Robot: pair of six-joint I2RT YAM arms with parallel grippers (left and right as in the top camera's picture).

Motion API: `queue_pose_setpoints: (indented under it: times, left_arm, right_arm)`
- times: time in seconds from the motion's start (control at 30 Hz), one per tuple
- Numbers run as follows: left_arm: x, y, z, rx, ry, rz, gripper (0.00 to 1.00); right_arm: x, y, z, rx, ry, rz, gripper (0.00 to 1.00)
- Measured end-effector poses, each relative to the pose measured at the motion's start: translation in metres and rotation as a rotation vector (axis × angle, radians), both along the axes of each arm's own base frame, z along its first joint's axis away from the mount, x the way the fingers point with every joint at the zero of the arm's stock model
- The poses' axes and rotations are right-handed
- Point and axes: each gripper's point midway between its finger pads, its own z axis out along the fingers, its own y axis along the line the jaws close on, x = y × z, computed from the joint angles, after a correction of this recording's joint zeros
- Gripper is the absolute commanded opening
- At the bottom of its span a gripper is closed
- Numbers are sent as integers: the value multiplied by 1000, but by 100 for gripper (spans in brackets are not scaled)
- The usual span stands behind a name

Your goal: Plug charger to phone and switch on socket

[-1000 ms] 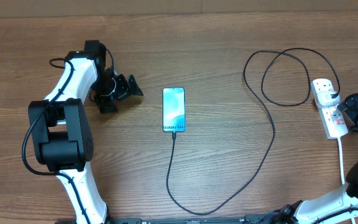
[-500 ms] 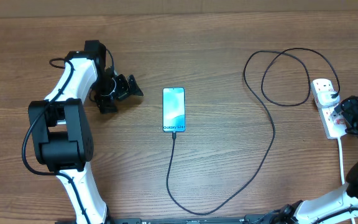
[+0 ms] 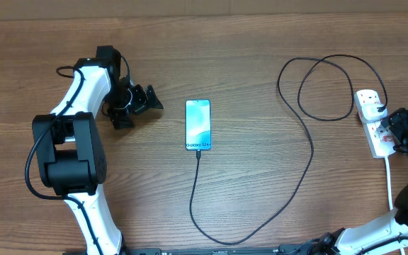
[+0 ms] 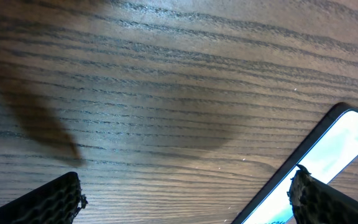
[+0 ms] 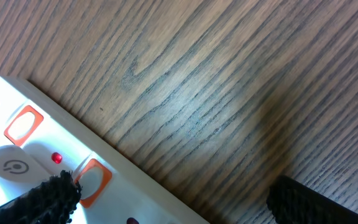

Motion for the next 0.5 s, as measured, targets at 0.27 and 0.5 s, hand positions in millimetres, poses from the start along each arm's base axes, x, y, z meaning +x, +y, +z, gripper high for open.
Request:
queue_pose_setpoints:
  times: [0.27,0.5]
  left_arm:
    - [0,0,0,0,0,0,100]
    - [0,0,0,0,0,0,100]
  right_arm:
    - [-2,3,-5,7,2,1,100]
    - [-1,2,-7,11,-2,0,100]
